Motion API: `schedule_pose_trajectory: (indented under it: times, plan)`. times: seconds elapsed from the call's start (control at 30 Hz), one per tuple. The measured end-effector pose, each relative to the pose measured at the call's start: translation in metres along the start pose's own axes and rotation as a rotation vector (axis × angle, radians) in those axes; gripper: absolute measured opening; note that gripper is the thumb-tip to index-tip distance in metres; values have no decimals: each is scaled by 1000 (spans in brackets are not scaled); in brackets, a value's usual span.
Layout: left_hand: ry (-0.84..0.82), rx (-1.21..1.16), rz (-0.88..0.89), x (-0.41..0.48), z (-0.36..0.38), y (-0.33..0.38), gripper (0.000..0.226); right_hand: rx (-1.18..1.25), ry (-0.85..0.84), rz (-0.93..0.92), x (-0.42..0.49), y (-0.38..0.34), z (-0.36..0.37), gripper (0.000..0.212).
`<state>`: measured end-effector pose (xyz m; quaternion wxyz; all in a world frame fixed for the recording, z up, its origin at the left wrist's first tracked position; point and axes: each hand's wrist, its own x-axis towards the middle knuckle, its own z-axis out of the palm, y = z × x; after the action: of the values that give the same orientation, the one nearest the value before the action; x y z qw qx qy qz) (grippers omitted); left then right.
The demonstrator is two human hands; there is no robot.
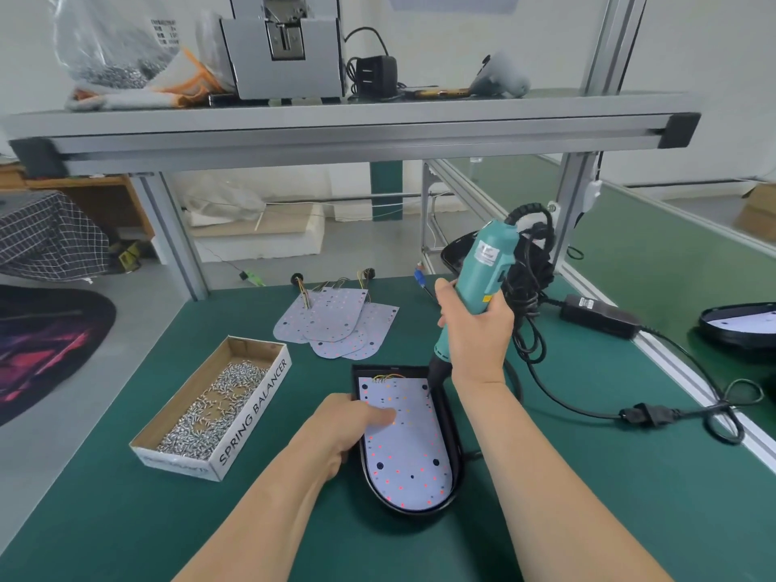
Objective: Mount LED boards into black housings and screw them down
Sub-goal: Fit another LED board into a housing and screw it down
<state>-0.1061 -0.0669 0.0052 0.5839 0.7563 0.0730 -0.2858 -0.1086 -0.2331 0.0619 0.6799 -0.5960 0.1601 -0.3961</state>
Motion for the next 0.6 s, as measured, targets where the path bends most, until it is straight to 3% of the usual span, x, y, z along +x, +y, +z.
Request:
schedule_pose_trajectory:
  times: [0.13,0.3,0.37,0.43,0.53,0.6]
  plan:
    - [9,30,-8,-4,-1,1,24,128,-9,21,1,-10,-13,17]
    - [60,145,22,-18,-10,0,64,263,-19,199,-4,-22,-19,24]
    - [85,168,18,-24,-14,0,54,319,-2,256,-8,-25,-20,22]
    - [123,11,6,-26,-22,-3,42,346,38,252,-15,-27,-21,20]
    - [88,-571,-39,-36,-43,-6,12,377,92,201,-24,-33,-21,20]
    - [-8,-836,-24,-51,-54,-7,29,381,108,164,-30,-39,-19,20]
